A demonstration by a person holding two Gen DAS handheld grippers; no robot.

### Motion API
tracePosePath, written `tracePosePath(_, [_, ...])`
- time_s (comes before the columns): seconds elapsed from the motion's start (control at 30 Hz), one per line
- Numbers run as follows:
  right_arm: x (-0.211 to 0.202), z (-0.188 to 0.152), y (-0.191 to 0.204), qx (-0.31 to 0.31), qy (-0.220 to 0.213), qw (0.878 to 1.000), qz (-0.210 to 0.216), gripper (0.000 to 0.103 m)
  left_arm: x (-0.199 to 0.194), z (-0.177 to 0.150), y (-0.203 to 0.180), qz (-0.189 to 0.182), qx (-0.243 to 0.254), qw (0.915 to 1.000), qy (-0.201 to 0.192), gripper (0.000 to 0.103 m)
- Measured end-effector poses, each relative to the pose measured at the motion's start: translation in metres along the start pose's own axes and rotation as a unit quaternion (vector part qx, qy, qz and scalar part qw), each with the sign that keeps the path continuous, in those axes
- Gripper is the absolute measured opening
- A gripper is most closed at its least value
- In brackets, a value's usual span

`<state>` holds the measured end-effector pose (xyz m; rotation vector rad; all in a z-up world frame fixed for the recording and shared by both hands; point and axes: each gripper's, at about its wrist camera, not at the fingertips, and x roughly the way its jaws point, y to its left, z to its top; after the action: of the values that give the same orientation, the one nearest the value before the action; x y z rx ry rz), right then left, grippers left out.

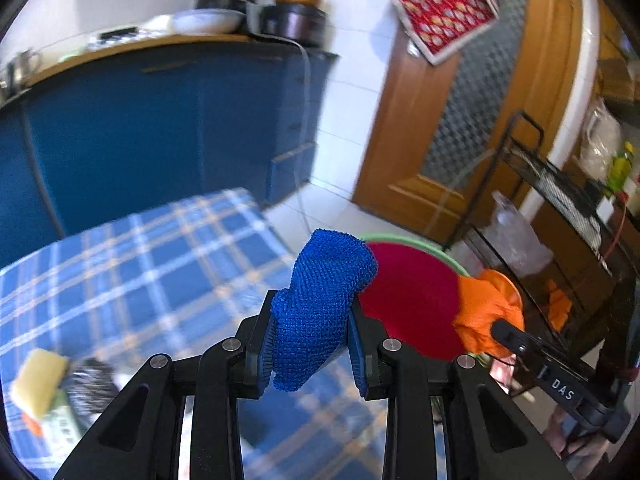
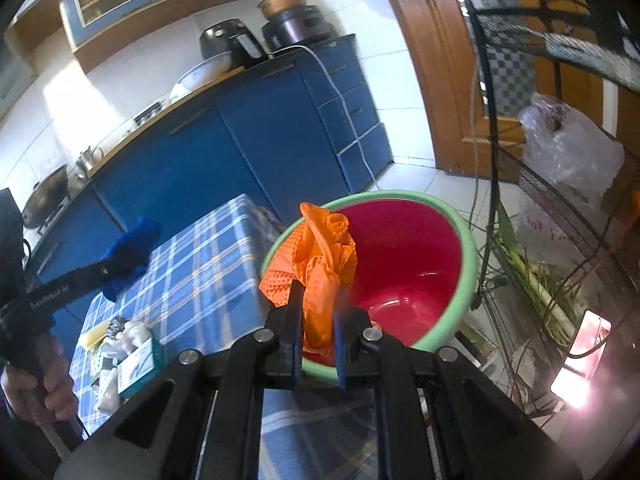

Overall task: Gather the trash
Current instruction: 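Carry the blue cloth and orange bag over the bucket and release both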

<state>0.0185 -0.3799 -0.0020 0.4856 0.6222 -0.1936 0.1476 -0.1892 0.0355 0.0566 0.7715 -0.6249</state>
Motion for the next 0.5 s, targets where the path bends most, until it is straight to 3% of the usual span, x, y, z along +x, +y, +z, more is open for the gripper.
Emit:
tracePosePath(0.27, [0.018,-0.005,-0.042,0.042,0.020,0.999,-0.003,0.016,0.064,-0.013,-0.047,-0.029,0.021,0.9972,0.066,0.032])
tracePosePath(0.5, [0.035,-0.010,-0.058,0.061,0.035,0.998,-0.001,0.016,0.095,-0.018,-0.062,-0.037,0.031,0.9944,0.095,0.034])
